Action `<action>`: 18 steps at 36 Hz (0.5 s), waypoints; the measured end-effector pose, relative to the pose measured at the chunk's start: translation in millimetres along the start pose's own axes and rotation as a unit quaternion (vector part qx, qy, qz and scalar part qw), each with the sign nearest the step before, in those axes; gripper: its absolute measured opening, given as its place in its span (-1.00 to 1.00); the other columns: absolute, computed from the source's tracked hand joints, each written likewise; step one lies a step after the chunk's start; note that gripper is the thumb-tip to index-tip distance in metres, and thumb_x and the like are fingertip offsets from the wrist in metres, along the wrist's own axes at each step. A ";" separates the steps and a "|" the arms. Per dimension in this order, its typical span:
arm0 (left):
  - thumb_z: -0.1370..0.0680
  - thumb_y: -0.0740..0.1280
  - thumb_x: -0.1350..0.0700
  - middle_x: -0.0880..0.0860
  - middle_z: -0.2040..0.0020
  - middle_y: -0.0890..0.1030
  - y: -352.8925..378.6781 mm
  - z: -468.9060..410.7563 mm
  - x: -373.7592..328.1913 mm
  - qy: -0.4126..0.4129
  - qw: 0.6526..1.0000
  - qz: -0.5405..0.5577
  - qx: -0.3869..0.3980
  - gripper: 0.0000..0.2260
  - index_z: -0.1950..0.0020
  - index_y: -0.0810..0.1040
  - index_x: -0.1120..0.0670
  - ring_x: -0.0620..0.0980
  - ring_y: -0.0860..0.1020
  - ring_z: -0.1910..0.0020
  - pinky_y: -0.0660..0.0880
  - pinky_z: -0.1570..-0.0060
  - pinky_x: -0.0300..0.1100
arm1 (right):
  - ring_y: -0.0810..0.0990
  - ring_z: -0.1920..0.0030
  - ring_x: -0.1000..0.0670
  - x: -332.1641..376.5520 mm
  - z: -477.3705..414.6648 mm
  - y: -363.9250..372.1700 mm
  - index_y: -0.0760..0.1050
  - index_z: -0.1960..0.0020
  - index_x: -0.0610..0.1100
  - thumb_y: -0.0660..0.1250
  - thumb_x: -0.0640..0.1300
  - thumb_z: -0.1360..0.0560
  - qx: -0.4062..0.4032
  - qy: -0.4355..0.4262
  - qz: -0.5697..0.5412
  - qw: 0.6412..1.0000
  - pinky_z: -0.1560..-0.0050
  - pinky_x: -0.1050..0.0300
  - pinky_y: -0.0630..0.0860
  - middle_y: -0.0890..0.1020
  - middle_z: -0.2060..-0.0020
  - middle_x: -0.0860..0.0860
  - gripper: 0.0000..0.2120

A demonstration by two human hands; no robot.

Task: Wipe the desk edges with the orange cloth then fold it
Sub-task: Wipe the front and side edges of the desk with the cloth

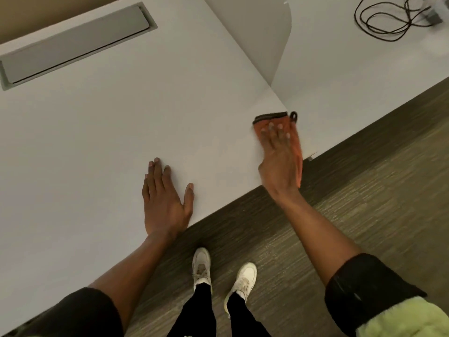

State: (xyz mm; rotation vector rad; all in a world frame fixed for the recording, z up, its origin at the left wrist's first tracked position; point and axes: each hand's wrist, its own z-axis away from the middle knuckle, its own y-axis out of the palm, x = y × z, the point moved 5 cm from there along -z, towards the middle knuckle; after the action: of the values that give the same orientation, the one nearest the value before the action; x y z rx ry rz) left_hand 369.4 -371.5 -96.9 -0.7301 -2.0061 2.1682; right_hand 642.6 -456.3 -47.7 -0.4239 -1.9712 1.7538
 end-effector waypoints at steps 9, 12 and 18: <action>-0.72 0.07 -0.30 0.11 -0.81 -0.03 -0.1 -0.9 -1.1 -0.004 1.000 0.000 0.007 -0.27 -0.73 0.14 0.16 0.04 -0.13 -0.79 -0.01 -0.74 0.12 | 0.09 -0.67 -0.30 80.0 91.1 15.7 0.23 -0.64 -0.26 0.11 -0.35 -0.54 0.042 -0.216 -0.017 0.975 -0.65 -0.28 0.15 0.18 -0.65 -0.29 -0.35; -0.72 0.06 -0.30 0.10 -0.81 -0.03 -0.9 -0.8 -0.5 -0.005 1.000 -0.003 0.009 -0.28 -0.73 0.14 0.15 0.05 -0.13 -0.79 -0.02 -0.74 0.12 | 0.22 -0.65 -0.26 62.8 86.7 12.0 0.29 -0.62 -0.18 0.14 -0.34 -0.54 0.042 -0.214 0.003 0.976 -0.64 -0.27 0.19 0.31 -0.61 -0.23 -0.37; -0.72 0.06 -0.30 0.09 -0.81 -0.03 -1.2 0.7 -1.0 -0.005 1.000 -0.002 0.008 -0.28 -0.73 0.14 0.15 0.02 -0.14 -0.79 -0.04 -0.74 0.09 | 0.05 -0.70 -0.22 -14.9 2.6 -4.2 0.13 -0.69 -0.16 0.11 -0.28 -0.62 0.030 0.000 0.101 0.994 -0.68 -0.15 -0.30 0.18 -0.67 -0.20 -0.36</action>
State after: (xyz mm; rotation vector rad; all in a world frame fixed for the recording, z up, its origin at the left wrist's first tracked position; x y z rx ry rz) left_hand 369.8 -372.4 -95.5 -0.7139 -1.9910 2.1887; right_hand 654.1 -466.8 -45.7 -0.6222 -1.9268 1.9288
